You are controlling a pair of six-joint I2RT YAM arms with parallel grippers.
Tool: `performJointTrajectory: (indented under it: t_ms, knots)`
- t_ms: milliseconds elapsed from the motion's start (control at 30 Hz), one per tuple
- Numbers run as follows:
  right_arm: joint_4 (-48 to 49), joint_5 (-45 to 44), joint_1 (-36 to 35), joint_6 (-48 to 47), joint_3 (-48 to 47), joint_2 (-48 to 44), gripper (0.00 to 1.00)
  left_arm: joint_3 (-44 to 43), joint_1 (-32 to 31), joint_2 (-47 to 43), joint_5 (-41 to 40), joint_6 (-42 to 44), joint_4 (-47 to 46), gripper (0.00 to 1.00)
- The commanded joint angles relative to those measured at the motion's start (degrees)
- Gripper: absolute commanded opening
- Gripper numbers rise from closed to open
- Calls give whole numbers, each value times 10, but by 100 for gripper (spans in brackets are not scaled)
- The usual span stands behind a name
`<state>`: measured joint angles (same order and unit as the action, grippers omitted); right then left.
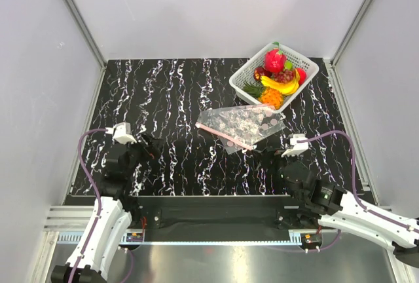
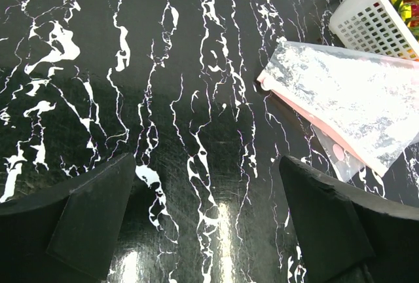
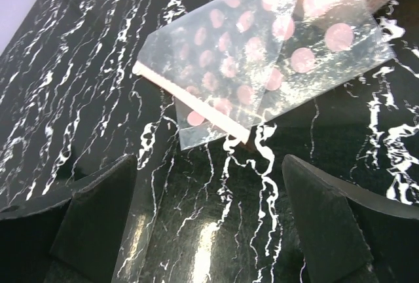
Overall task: Place the food in the zip-top bag and seal the zipper
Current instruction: Pick up the zipper food storage bag at the center of the board.
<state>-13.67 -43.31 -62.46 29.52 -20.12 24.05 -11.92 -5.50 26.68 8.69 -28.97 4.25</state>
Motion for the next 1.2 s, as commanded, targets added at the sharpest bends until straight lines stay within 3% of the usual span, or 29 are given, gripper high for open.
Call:
performJointTrajectory:
  t_ms: [0, 400, 633, 833, 967, 1167]
  knots:
    - [30, 16, 2, -20, 6, -8, 100, -4, 2, -2, 18, 3, -34, 99]
    - [35, 34, 3, -24, -5, 42, 100, 1, 2, -11, 48, 11, -41, 99]
    - [13, 2, 8, 13, -27, 67, 98, 15, 1, -27, 80, 15, -69, 99]
    - [34, 100, 104, 19, -78, 193, 95, 11, 0, -10, 88, 16, -78, 99]
    - [84, 217, 185, 16, -105, 267, 92, 10, -3, -8, 89, 18, -78, 99]
    - [85, 264, 240, 66, -160, 359, 86, 10, -5, -10, 88, 18, -75, 99]
